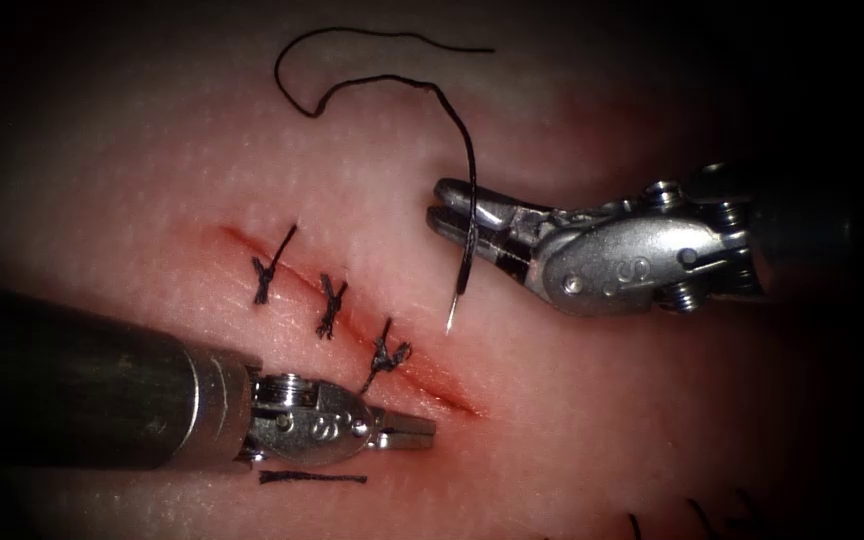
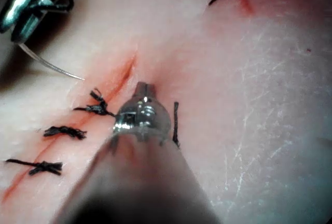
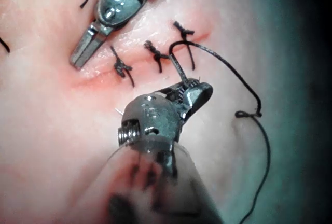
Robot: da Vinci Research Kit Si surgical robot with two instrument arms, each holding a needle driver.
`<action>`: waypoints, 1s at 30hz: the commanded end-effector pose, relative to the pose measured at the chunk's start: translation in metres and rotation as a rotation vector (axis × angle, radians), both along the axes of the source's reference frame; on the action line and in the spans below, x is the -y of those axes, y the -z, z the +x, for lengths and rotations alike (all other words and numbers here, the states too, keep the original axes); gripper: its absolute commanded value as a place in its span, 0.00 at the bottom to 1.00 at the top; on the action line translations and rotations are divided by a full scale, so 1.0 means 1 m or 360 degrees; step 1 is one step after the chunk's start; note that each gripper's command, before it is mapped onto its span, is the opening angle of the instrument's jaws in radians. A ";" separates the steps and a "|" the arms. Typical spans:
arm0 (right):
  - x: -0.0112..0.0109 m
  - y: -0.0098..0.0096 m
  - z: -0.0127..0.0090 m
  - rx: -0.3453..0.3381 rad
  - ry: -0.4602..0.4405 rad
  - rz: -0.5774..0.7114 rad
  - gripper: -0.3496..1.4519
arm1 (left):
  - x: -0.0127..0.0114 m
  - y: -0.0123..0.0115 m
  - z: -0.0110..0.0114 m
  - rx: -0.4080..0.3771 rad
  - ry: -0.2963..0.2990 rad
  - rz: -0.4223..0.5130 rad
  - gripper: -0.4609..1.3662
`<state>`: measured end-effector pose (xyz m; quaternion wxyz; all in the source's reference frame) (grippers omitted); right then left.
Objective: Wound Closure
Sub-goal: Use the right gripper to throw the needle through the top of the wound
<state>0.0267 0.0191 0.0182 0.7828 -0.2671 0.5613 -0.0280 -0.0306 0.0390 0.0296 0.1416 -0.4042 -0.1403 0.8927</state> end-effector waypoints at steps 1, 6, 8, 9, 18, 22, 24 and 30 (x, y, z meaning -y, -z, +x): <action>0.0001 -0.0001 0.0001 0.0004 -0.0007 -0.0027 0.00 | 0.0000 0.0001 0.0000 0.0003 -0.0012 0.0010 0.06; 0.0008 -0.0004 0.0002 0.0033 0.0007 -0.0096 0.00 | 0.0002 0.0003 0.0001 0.0007 -0.0010 0.0008 0.06; 0.0015 -0.0007 0.0005 0.0035 0.0005 -0.0106 0.00 | 0.0002 0.0004 0.0001 0.0012 -0.0003 0.0003 0.06; 0.0018 -0.0009 0.0006 0.0035 0.0004 -0.0111 0.00 | 0.0003 0.0004 0.0001 0.0012 -0.0003 0.0003 0.06; 0.0067 -0.0022 0.0015 0.0104 -0.0052 -0.0209 0.00 | 0.0003 0.0006 0.0005 0.0017 0.0008 -0.0008 0.06; 0.0087 -0.0024 0.0017 0.0131 -0.0098 -0.0207 0.00 | 0.0001 0.0006 0.0009 0.0019 0.0026 -0.0012 0.06; 0.0094 -0.0026 0.0018 0.0114 -0.0127 -0.0170 0.00 | 0.0000 0.0006 0.0010 0.0018 0.0035 -0.0007 0.06; 0.0115 -0.0038 0.0023 0.0104 -0.0195 0.0011 0.00 | -0.0002 0.0006 0.0013 0.0026 0.0051 -0.0019 0.06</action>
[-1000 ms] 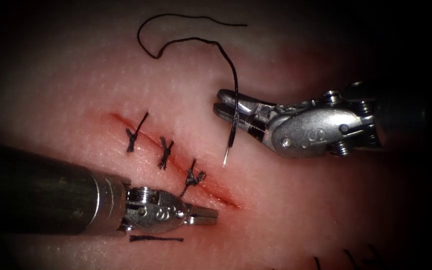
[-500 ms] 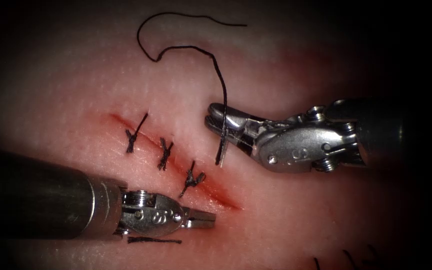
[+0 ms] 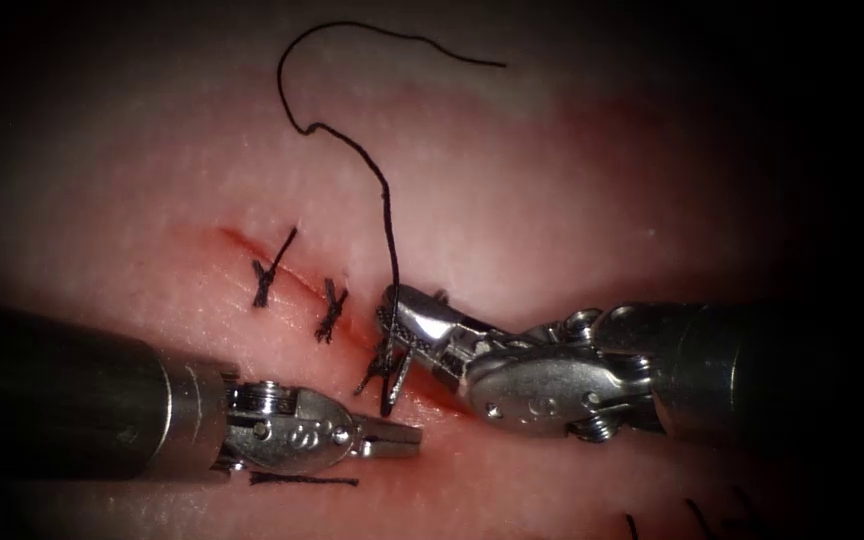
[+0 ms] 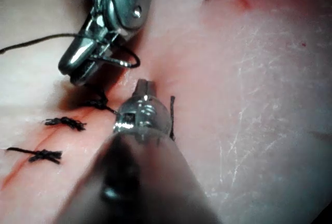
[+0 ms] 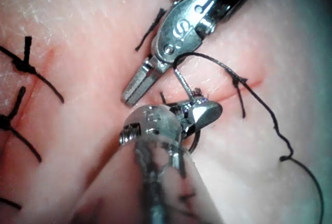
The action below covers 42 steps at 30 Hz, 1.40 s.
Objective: Wound Closure
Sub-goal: Use the right gripper to throw the needle through the top of the wound
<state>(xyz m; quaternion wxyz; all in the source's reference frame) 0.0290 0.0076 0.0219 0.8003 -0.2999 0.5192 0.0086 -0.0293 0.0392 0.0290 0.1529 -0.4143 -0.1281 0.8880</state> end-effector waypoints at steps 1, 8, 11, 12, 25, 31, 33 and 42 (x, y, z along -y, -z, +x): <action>0.0004 -0.0003 0.0001 0.0008 -0.0019 0.0053 0.00 | 0.0000 0.0000 0.0000 0.0004 0.0000 0.0002 0.06; 0.0015 -0.0018 0.0002 0.0003 -0.0072 0.0235 0.00 | 0.0000 -0.0001 0.0001 0.0000 0.0006 -0.0004 0.06; 0.0017 -0.0021 0.0002 -0.0005 -0.0102 0.0293 0.00 | -0.0001 -0.0002 0.0002 -0.0007 0.0009 -0.0007 0.06; 0.0017 -0.0021 0.0002 -0.0006 -0.0111 0.0301 0.00 | -0.0001 -0.0002 0.0002 -0.0007 0.0008 -0.0007 0.06; -0.0043 0.0015 -0.0005 -0.0029 -0.0192 0.0186 0.00 | 0.0005 -0.0008 0.0005 -0.0016 0.0021 -0.0007 0.06; -0.0066 0.0028 -0.0006 -0.0025 -0.0214 0.0202 0.00 | 0.0012 -0.0015 0.0008 -0.0016 0.0040 0.0009 0.06; -0.0073 0.0031 -0.0006 -0.0012 -0.0231 0.0212 0.00 | 0.0014 -0.0019 0.0010 -0.0015 0.0044 0.0010 0.06; -0.0101 0.0050 -0.0008 0.0027 -0.0283 0.0248 0.00 | 0.0020 -0.0027 0.0013 -0.0026 0.0063 0.0014 0.06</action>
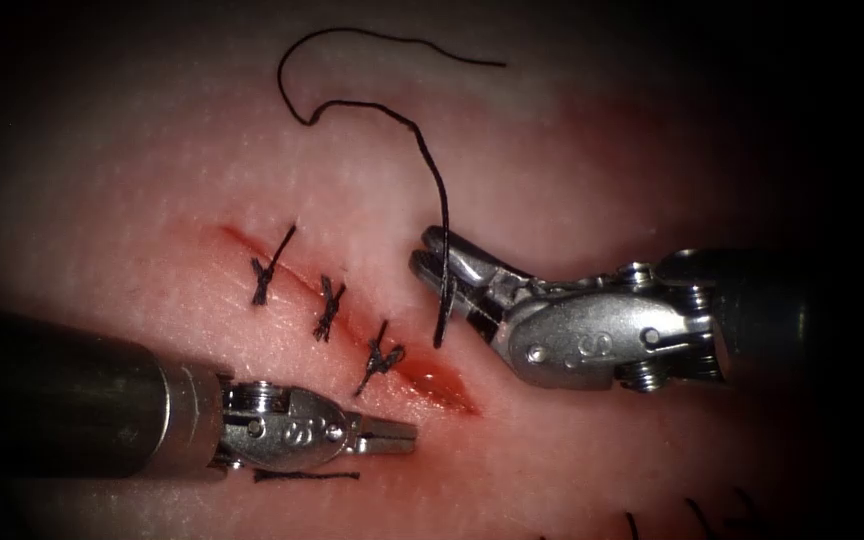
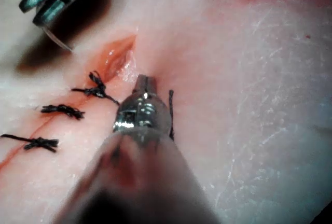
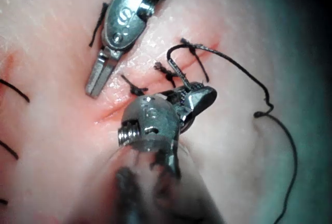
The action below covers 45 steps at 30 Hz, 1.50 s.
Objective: Wound Closure
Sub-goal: Use the right gripper to throw the needle through the top of the wound
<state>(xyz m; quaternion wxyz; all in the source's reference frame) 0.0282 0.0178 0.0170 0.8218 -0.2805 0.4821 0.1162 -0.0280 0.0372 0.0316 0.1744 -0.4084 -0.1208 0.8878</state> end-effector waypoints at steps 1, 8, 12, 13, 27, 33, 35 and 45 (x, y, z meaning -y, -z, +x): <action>-0.0005 0.0005 0.0000 -0.0002 -0.0016 -0.0011 0.00 | 0.0002 -0.0002 0.0000 0.0002 0.0001 0.0006 0.06; -0.0019 0.0011 0.0000 -0.0071 -0.0077 0.0116 0.00 | 0.0009 -0.0010 0.0002 0.0002 0.0011 0.0006 0.06; -0.0018 0.0004 -0.0001 -0.0141 -0.0127 0.0315 0.00 | 0.0010 -0.0011 0.0003 0.0003 0.0015 0.0012 0.06; -0.0018 0.0002 -0.0001 -0.0156 -0.0142 0.0368 0.00 | 0.0010 -0.0011 0.0003 0.0003 0.0015 0.0012 0.06; -0.0016 -0.0040 -0.0007 -0.0323 -0.0262 0.1309 0.00 | 0.0010 -0.0010 0.0008 0.0003 0.0010 0.0011 0.06; -0.0009 -0.0047 -0.0010 -0.0434 -0.0315 0.1603 0.00 | 0.0009 -0.0011 0.0012 0.0002 0.0008 0.0010 0.06; -0.0008 -0.0049 -0.0009 -0.0509 -0.0435 0.1841 0.00 | 0.0009 -0.0011 0.0012 -0.0002 0.0009 0.0008 0.06; 0.0007 -0.0056 -0.0006 -0.0442 -0.0417 0.2060 0.00 | 0.0009 -0.0011 0.0013 -0.0001 0.0008 0.0008 0.06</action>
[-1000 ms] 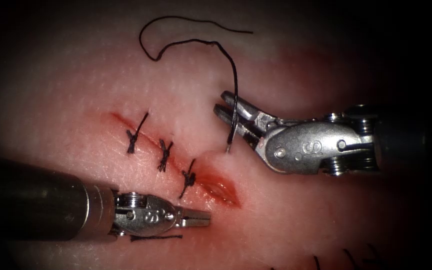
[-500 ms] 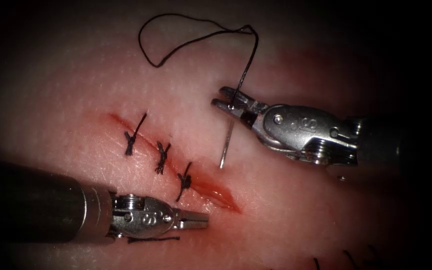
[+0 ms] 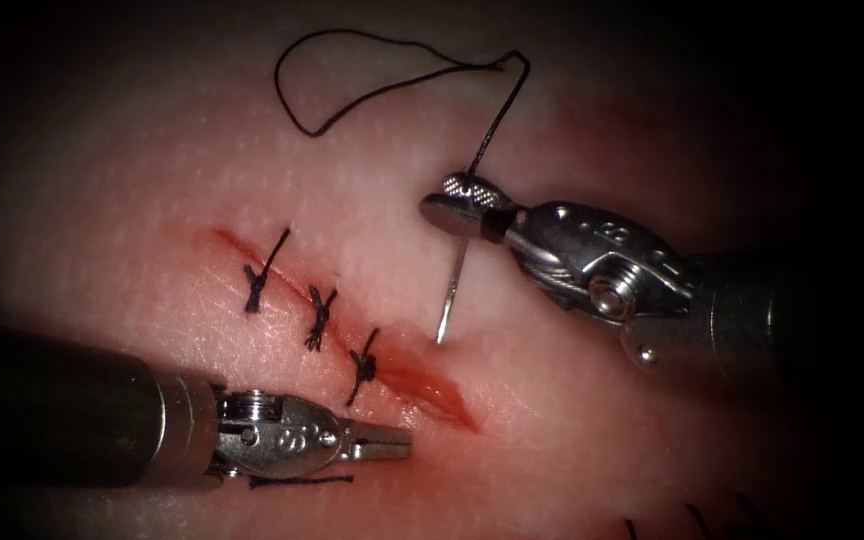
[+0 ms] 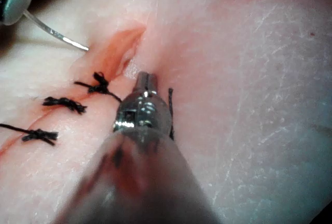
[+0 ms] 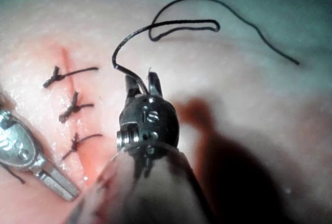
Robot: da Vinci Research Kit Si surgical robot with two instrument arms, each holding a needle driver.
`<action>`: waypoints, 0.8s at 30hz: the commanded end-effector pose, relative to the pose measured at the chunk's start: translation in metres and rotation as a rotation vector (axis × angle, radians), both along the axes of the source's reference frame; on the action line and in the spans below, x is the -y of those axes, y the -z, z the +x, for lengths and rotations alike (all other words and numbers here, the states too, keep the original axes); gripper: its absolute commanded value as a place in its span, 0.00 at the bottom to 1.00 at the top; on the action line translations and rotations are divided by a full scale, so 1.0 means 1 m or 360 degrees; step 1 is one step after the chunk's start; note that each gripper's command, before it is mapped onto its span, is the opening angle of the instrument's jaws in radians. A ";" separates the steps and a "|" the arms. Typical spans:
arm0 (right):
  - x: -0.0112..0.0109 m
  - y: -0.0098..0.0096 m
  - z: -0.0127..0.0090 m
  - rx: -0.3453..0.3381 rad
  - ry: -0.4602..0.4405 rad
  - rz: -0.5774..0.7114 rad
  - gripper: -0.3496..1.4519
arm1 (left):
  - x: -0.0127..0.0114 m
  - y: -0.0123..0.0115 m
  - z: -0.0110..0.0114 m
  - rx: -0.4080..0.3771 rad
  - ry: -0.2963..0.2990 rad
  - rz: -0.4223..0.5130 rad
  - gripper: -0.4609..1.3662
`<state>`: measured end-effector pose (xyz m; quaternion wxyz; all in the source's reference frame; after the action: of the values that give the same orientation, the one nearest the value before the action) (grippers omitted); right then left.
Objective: Wound Closure
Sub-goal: Use the right gripper to throw the needle through the top of the wound
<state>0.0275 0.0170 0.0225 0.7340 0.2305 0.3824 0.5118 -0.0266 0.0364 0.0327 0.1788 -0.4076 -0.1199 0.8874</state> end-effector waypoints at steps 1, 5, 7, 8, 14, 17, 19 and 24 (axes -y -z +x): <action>0.0001 -0.0001 0.0001 0.0016 -0.0006 0.0030 0.00 | 0.0000 0.0000 0.0000 0.0003 -0.0005 0.0005 0.06; 0.0008 -0.0003 0.0001 0.0011 -0.0020 0.0165 0.00 | 0.0000 0.0000 0.0000 0.0003 -0.0006 0.0005 0.06; 0.0013 -0.0003 0.0002 0.0007 -0.0039 0.0256 0.00 | 0.0000 0.0000 0.0000 0.0003 -0.0006 0.0005 0.06; 0.0015 -0.0003 0.0002 0.0006 -0.0034 0.0283 0.00 | 0.0000 -0.0001 0.0000 0.0004 -0.0006 0.0005 0.06; 0.0027 0.0002 0.0005 -0.0071 -0.0056 0.0486 0.00 | -0.0002 -0.0002 0.0000 0.0004 -0.0007 0.0005 0.06; 0.0032 0.0003 0.0008 -0.0098 -0.0100 0.0622 0.00 | -0.0003 -0.0003 0.0001 0.0005 -0.0007 0.0006 0.06; 0.0036 0.0002 0.0010 -0.0133 -0.0107 0.0681 0.00 | -0.0004 -0.0003 0.0001 0.0005 -0.0007 0.0006 0.06; 0.0047 -0.0002 0.0014 -0.0233 -0.0190 0.0913 0.00 | -0.0004 -0.0004 0.0001 0.0006 -0.0008 0.0006 0.06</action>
<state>0.0290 0.0116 0.0226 0.5654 0.4553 0.2797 0.6283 -0.0266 0.0368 0.0331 0.1783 -0.4080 -0.1202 0.8873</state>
